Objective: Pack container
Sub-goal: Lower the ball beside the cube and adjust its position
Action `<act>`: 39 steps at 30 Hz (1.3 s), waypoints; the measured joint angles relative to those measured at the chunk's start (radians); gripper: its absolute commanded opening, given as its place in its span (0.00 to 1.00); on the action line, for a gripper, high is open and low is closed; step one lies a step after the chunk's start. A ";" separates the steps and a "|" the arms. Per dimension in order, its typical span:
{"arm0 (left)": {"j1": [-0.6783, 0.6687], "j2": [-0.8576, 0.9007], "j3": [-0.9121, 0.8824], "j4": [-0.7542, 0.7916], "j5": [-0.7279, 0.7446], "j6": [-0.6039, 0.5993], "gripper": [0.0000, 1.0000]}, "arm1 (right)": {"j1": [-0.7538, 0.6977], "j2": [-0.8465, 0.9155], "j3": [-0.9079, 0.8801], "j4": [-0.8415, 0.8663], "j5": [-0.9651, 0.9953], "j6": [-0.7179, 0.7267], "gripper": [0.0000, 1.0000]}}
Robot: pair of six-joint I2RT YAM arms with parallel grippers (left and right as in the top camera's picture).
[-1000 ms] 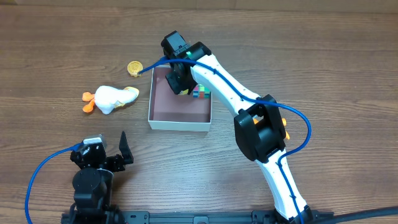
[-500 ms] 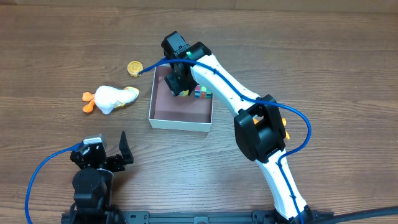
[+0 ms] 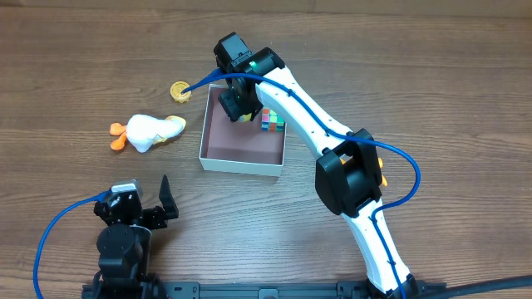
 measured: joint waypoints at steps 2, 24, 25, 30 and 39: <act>0.000 0.000 0.000 0.000 0.000 0.000 1.00 | 0.000 0.000 0.000 0.000 0.001 -0.002 0.62; 0.000 0.000 0.000 0.000 0.000 0.000 1.00 | 0.000 0.000 0.000 -0.028 0.015 -0.007 0.69; 0.000 0.000 0.000 0.000 0.000 0.000 1.00 | 0.000 0.000 0.000 -0.037 0.015 -0.006 0.69; 0.000 0.000 0.000 0.000 0.000 0.000 1.00 | 0.000 0.000 0.000 -0.068 0.015 -0.006 0.65; 0.000 0.000 0.000 0.000 0.000 0.000 1.00 | 0.009 -0.001 0.000 -0.069 0.007 -0.003 0.29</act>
